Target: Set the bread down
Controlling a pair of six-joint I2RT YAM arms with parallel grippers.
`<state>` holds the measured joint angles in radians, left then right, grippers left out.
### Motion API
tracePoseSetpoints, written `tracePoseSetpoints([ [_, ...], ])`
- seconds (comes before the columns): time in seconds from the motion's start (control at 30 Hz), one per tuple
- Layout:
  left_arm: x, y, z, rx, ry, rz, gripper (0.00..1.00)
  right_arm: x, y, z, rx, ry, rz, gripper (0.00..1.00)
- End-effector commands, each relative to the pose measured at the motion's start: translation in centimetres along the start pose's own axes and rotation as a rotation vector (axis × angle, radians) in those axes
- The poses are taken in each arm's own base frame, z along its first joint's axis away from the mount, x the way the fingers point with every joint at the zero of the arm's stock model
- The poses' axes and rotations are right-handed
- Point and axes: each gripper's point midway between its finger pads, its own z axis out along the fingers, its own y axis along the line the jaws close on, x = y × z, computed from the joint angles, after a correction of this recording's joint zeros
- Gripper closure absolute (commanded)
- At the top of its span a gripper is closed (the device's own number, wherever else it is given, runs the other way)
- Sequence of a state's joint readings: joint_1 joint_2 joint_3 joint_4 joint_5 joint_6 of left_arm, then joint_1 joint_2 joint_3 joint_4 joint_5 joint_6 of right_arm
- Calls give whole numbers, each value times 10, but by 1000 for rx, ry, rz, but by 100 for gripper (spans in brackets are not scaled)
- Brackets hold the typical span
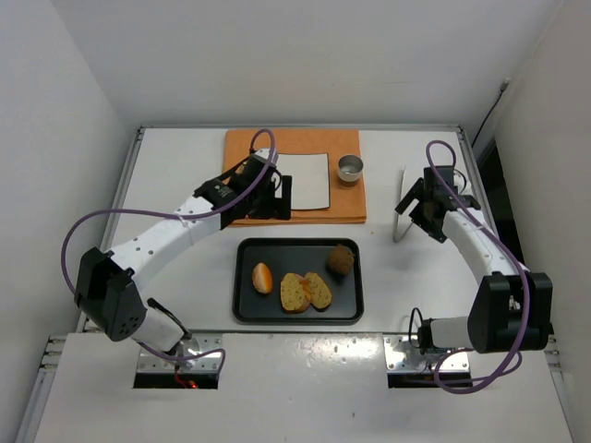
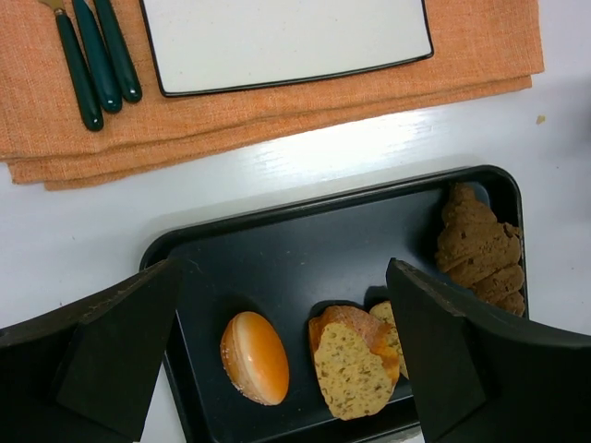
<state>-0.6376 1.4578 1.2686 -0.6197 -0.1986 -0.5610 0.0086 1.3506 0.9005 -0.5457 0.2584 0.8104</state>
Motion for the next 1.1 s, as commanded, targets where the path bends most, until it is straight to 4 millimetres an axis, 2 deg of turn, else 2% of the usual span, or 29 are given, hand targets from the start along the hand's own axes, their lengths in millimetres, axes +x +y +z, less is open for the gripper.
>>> tracePoseSetpoints([
  [0.0, -12, 3, 0, 3, -24, -14, 1, -9, 1, -2, -12, -44, 3, 0],
  [0.17, -22, 12, -3, -2, -42, -19, 1, -13, 4, -4, -27, -60, -1, 0],
  [0.23, -23, 15, -2, -1, -40, -27, 1, -11, 2, -1, -20, -52, -19, 0],
  [0.33, -22, 23, 0, -10, -32, -43, 1, -19, 11, 1, -61, -90, -25, 0],
  [0.4, -21, 26, 4, -15, -20, -50, 1, -18, 7, 6, -42, -96, -38, 0],
  [0.47, -18, 29, 6, -12, -8, -55, 1, -19, 10, 18, -27, -78, -71, 0],
  [0.53, -18, 29, 6, -12, -8, -55, 1, -24, 23, 27, -54, -62, -101, 0],
  [0.57, -18, 33, 5, -18, -10, -61, 1, -18, 26, 40, -52, -26, -121, 0],
  [0.67, -19, 37, 1, -24, -14, -68, 1, -25, 35, 54, -53, -4, -128, 0],
  [0.73, -18, 42, 0, -31, -16, -76, 1, -22, 27, 68, 6, 13, -138, 0],
  [0.97, -17, 50, 2, -47, -11, -88, 1, -22, 26, 103, 64, 34, -134, 0],
  [1.0, -17, 50, 2, -47, -11, -88, 1, -29, 31, 106, 52, 17, -145, 0],
  [1.03, -17, 50, 2, -47, -11, -88, 1, -27, 30, 115, 59, 38, -141, 1],
  [1.07, -14, 51, 3, -51, -3, -87, 1, -38, 35, 117, 58, 15, -146, 3],
])
